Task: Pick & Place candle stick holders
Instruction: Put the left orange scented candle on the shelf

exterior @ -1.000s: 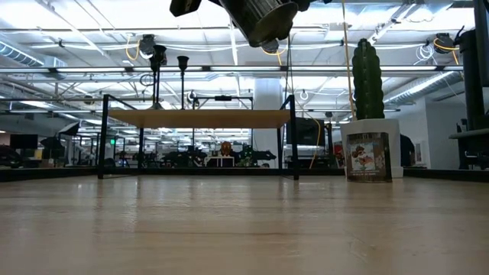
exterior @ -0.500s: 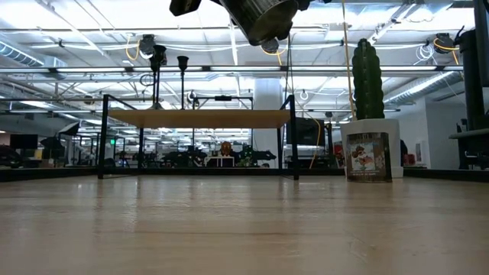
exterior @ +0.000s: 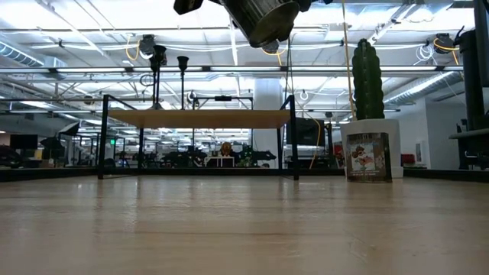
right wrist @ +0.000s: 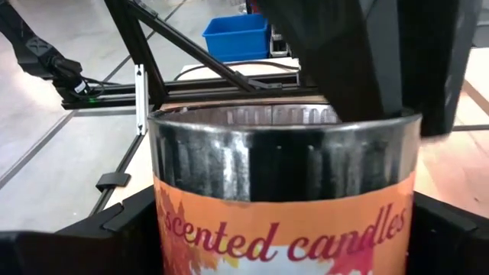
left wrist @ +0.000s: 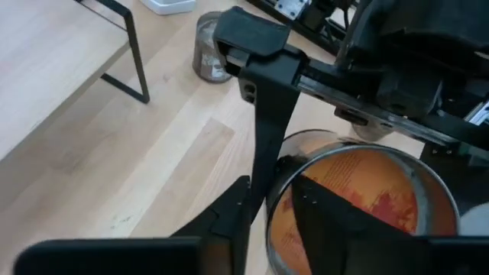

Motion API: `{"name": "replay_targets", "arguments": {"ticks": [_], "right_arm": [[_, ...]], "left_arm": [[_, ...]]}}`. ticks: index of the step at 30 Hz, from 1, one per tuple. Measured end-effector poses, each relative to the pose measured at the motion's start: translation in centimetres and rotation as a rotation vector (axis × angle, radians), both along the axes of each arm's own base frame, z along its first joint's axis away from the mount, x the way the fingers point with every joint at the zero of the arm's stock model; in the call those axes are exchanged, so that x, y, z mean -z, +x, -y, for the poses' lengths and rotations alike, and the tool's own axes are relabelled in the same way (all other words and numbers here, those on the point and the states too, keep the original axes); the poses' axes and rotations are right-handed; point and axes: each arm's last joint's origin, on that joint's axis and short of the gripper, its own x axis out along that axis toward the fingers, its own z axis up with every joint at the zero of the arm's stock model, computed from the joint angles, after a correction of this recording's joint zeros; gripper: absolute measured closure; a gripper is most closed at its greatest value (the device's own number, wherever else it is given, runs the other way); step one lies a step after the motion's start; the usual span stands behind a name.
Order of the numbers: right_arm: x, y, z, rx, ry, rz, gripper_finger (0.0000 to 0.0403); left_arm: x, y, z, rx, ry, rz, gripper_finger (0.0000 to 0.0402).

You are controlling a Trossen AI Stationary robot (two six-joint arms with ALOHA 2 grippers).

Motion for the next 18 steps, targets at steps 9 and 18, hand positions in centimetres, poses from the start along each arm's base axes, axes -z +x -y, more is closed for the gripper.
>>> {"name": "replay_targets", "arguments": {"ticks": [9,18], "right_arm": [[0.1,0.0,0.3,0.009,-0.009,-0.008,0.0054],[-1.6,-0.6,3.0,0.093,-0.013,0.076,0.0054]], "left_arm": [[-2.3,-3.2,-0.5,-0.040,-0.034,0.011,0.0249],[-3.6,-6.3,0.3,-0.037,-0.067,-0.017,0.0265]]}}
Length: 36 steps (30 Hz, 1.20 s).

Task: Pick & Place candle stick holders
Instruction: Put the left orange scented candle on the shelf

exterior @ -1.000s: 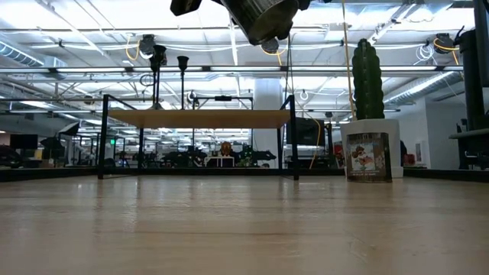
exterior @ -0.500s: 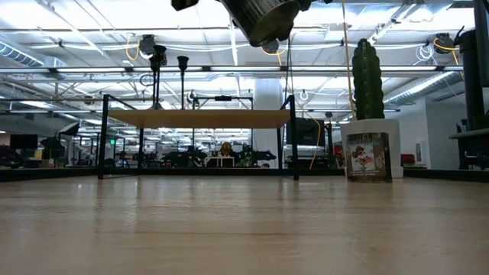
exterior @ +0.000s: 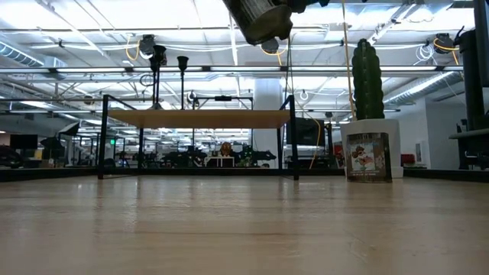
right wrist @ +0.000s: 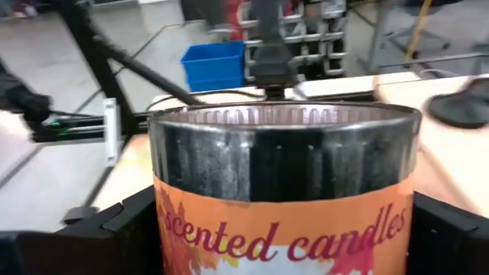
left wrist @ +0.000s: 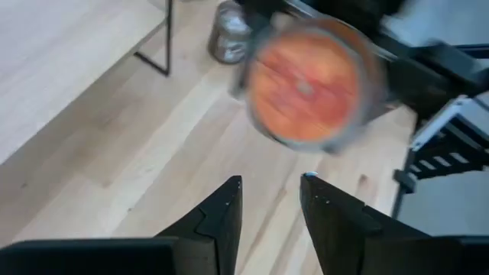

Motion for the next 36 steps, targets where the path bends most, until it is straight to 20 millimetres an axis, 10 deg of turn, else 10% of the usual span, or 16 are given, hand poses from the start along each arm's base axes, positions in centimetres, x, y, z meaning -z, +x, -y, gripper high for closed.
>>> {"name": "replay_targets", "arguments": {"ticks": [16,36], "right_arm": [[-2.6,-0.5,5.6,0.316,-0.095,0.214,0.0052],[-1.3,0.8,7.1,0.487,-0.106,0.236,0.0052]], "left_arm": [[0.2,-1.0,3.2,0.146,0.031,-0.042,0.0301],[0.5,-5.5,5.4,0.100,0.135,0.137,0.0289]]}}
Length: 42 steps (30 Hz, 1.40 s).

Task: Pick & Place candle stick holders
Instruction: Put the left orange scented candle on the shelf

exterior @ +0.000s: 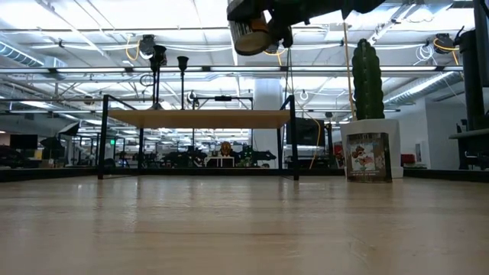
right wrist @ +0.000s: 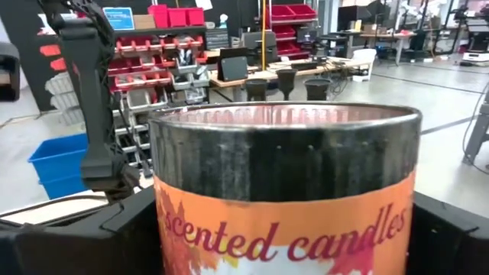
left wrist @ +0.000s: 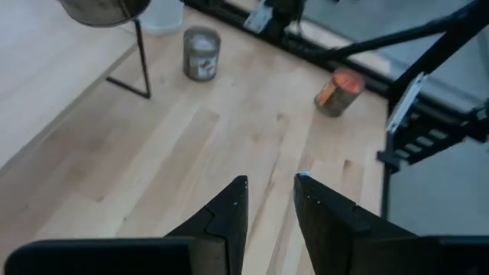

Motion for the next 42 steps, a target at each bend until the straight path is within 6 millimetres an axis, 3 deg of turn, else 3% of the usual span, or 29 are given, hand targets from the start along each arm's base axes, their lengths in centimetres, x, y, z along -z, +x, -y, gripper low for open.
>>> {"name": "replay_targets", "arguments": {"ticks": [9,17,21,31,42], "right_arm": [[0.9,0.9,1.4,0.082,0.018,0.063,0.0052],[2.4,2.1,3.0,0.189,0.021,0.122,0.0054],[4.3,3.1,3.5,0.272,0.038,0.094,0.0052],[7.6,4.6,4.3,0.439,0.006,0.046,0.0050],[7.1,4.7,5.8,0.510,0.005,-0.020,0.0050]], "left_arm": [[3.6,-4.4,-2.0,0.039,-0.021,0.118,0.0289],[4.9,-8.9,-4.0,0.063,-0.028,0.207,0.0289],[5.3,-10.6,-4.8,0.081,-0.036,0.246,0.0289],[6.3,-12.4,-5.5,0.116,-0.049,0.274,0.0289],[6.4,-12.7,-5.6,0.131,-0.038,0.263,0.0289]]}}
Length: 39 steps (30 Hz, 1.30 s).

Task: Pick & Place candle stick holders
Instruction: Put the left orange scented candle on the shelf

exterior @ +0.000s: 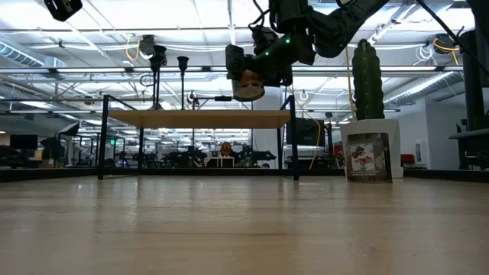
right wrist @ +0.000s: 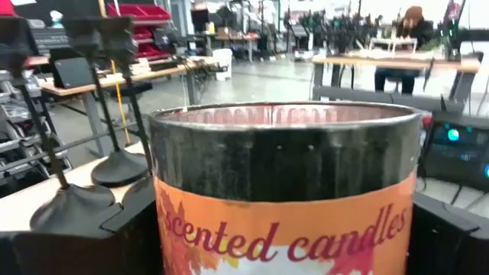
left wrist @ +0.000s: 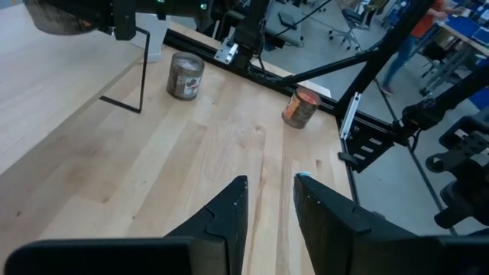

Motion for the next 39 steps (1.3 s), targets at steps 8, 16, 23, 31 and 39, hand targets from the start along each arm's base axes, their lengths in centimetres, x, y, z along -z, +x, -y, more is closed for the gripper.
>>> {"name": "replay_targets", "arguments": {"ticks": [8,16,23,31,39], "right_arm": [[0.3,-0.1,0.4,0.004,0.017,-0.030,0.0050],[1.4,0.1,1.1,-0.025,0.018,-0.069,0.0050],[1.5,-0.4,2.6,0.008,-0.006,-0.116,0.0049],[1.5,-0.7,3.5,0.001,-0.011,-0.130,0.0048],[1.7,-1.1,4.4,-0.022,0.005,-0.148,0.0048]], "left_arm": [[0.1,0.0,0.0,0.003,0.011,-0.005,0.0289],[0.0,0.0,0.0,0.003,0.011,-0.005,0.0289],[0.0,0.0,0.0,0.003,0.011,-0.005,0.0289],[0.0,0.0,0.0,0.002,0.010,-0.004,0.0289],[0.0,0.0,0.0,-0.002,0.002,-0.004,0.0289]]}}
